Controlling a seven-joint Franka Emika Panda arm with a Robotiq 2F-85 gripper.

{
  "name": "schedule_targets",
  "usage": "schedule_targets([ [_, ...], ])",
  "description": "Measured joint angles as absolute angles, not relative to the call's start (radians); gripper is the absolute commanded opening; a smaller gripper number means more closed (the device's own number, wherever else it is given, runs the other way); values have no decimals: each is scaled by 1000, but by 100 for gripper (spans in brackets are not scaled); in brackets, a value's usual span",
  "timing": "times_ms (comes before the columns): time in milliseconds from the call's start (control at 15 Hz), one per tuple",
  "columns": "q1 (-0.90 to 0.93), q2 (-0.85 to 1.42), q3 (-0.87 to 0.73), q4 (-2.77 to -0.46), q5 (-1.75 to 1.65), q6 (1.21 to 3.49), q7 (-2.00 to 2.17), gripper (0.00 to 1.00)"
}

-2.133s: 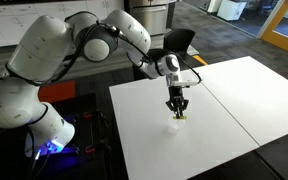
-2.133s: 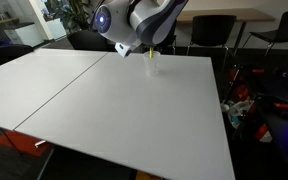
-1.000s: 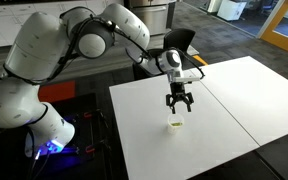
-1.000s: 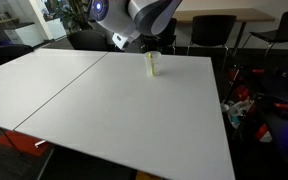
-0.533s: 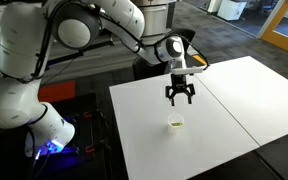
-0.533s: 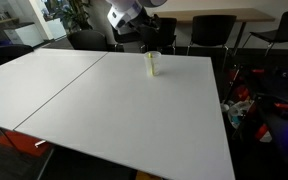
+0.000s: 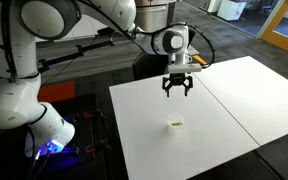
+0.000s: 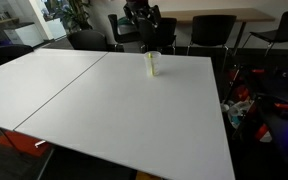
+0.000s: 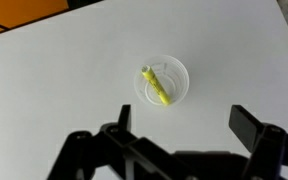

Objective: Put the yellow marker inside the clear cup then take it out of the cup

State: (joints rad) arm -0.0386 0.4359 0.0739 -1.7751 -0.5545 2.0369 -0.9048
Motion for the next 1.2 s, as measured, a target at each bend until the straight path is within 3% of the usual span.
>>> schedule_targets([
  [1200, -63, 256, 23, -1913, -109, 2061, -439, 100],
])
